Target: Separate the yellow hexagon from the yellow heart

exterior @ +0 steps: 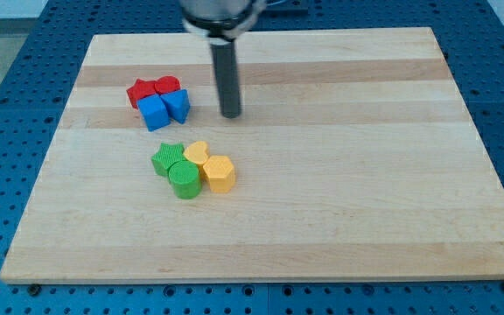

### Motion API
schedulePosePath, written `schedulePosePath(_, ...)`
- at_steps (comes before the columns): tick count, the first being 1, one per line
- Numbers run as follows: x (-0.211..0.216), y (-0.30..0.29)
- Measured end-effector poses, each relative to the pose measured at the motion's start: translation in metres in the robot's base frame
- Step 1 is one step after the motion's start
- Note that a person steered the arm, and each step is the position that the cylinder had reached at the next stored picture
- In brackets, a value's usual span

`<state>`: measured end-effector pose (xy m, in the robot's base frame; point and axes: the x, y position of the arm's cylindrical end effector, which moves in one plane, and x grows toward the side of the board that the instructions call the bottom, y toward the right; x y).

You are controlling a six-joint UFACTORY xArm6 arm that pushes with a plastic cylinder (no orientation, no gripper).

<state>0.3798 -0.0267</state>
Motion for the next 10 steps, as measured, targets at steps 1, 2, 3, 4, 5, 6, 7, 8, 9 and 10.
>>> schedulePosePath(1, 0.030, 0.074)
schedulePosePath(2, 0.087, 0.108)
schedulePosePath(3, 0.130, 0.097)
schedulePosePath(4, 0.138, 0.043)
schedulePosePath(5, 0.157, -0.005)
schedulePosePath(6, 0.173, -0.050)
schedulePosePath(7, 0.159, -0.079)
schedulePosePath(8, 0.127, -0.061)
schedulePosePath(9, 0.103, -0.030)
schedulePosePath(10, 0.101, -0.003)
